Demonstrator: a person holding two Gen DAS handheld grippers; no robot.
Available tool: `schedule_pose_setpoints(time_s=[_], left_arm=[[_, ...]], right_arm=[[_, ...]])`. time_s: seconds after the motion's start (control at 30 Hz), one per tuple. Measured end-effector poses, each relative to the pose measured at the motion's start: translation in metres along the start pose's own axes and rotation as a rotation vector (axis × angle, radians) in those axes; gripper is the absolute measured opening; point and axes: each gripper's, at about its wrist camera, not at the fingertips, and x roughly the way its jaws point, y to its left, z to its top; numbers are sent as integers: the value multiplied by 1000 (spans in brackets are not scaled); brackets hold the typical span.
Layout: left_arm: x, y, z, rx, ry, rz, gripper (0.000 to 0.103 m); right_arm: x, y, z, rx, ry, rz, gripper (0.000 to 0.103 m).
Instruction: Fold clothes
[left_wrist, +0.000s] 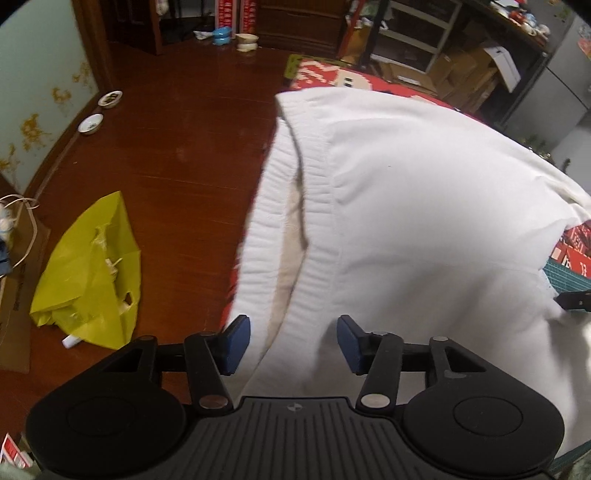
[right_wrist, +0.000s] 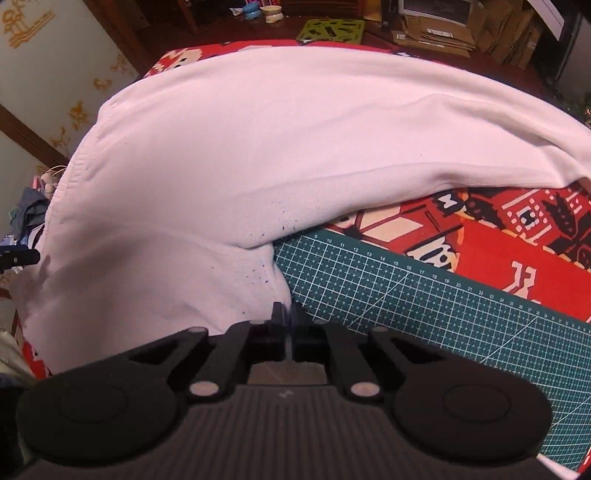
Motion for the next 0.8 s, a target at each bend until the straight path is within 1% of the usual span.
schedule_pose_setpoints(time_s=[0.03, 0.17, 0.23, 0.27, 0.3, 0.33, 0.37, 0.4, 0.5, 0.53, 0.6, 0.67, 0.73, 0.8], left_arm=[[3, -2, 2, 5, 1, -11, 41], [11, -8, 18, 26, -42, -37, 40], [15, -7, 27, 6, -60, -53, 40], [18, -5, 32, -9, -59, -66, 36], [21, -3, 35, -20, -45, -76, 27], [25, -2, 37, -31, -32, -87, 15], [28, 0, 40, -42, -19, -97, 12], [26, 1, 40, -39, -28, -93, 9], [11, -3, 41, 23, -78, -31, 8], [9, -1, 41, 25, -83, -28, 8], [11, 0, 41, 14, -66, -29, 8], [18, -4, 42, 35, -41, -11, 14], [20, -7, 44, 45, -32, 16, 16], [16, -9, 46, 42, -49, 32, 18]], right_arm=[[2, 1, 0, 0, 1, 0, 3], [10, 3, -2, 9, 7, -6, 4], [12, 3, -2, 20, 6, -9, 4], [13, 3, -2, 25, 5, -11, 4], [12, 2, -1, 32, 3, -11, 4], [12, 1, 0, 41, 0, -12, 4], [11, 0, 0, 49, -2, -12, 4], [12, -1, 1, 55, 0, -13, 4], [12, -2, 1, 61, 9, -18, 2], [11, 0, 1, 59, 11, -7, 2], [6, 4, 1, 47, 9, 21, 2], [3, 8, -2, 15, 7, 4, 2], [3, 1, -4, 50, 13, -2, 3], [0, -12, -6, 132, 9, 8, 5]])
